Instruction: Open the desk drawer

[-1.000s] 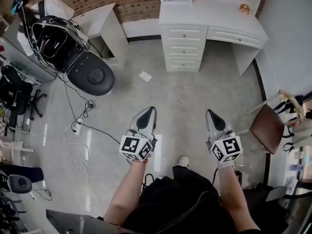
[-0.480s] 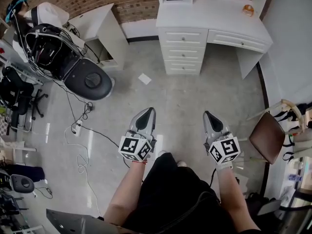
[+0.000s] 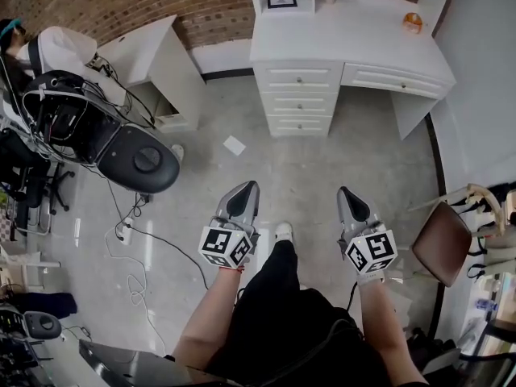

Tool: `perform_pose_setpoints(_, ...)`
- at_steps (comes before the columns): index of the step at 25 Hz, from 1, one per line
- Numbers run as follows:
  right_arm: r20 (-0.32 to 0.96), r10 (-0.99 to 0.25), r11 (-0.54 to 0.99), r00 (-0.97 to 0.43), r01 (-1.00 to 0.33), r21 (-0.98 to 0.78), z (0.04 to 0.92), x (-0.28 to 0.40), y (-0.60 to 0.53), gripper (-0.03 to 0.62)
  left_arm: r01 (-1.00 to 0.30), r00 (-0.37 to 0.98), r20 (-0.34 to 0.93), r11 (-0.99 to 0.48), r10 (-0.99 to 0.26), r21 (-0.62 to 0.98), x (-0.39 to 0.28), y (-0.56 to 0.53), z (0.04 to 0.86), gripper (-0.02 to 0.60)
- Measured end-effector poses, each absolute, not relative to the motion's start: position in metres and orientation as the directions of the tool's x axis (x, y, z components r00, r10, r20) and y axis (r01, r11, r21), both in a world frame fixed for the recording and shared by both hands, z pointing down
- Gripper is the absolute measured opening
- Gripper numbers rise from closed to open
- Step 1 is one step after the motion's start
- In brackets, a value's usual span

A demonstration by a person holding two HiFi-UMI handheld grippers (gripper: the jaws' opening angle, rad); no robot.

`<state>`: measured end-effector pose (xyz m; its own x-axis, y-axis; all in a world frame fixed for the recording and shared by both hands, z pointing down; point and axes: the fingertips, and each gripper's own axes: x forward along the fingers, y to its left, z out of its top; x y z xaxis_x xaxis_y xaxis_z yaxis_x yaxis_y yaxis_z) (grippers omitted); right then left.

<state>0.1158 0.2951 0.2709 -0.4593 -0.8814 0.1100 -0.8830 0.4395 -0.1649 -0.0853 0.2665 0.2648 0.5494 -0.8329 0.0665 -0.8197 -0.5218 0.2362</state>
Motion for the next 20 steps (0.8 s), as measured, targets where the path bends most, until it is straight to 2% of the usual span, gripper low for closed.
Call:
perform_pose_setpoints(8, 0.111, -0.892, 0.415, -0.437, -0.892, -0.180, 0.264, 0.114, 0.195, 0.000, -0.791, 0.587, 0.044, -0.562, -0.808, 0.241, -0.079, 0.157, 0.250, 0.003)
perform_pose_setpoints(20, 0.130, -0.901, 0.389, -0.414, -0.903, -0.184, 0.272, 0.093, 0.094, 0.000, -0.762, 0.629, 0.053, -0.602, -0.775, 0.239, -0.091, 0.054, 0.256, 0.003)
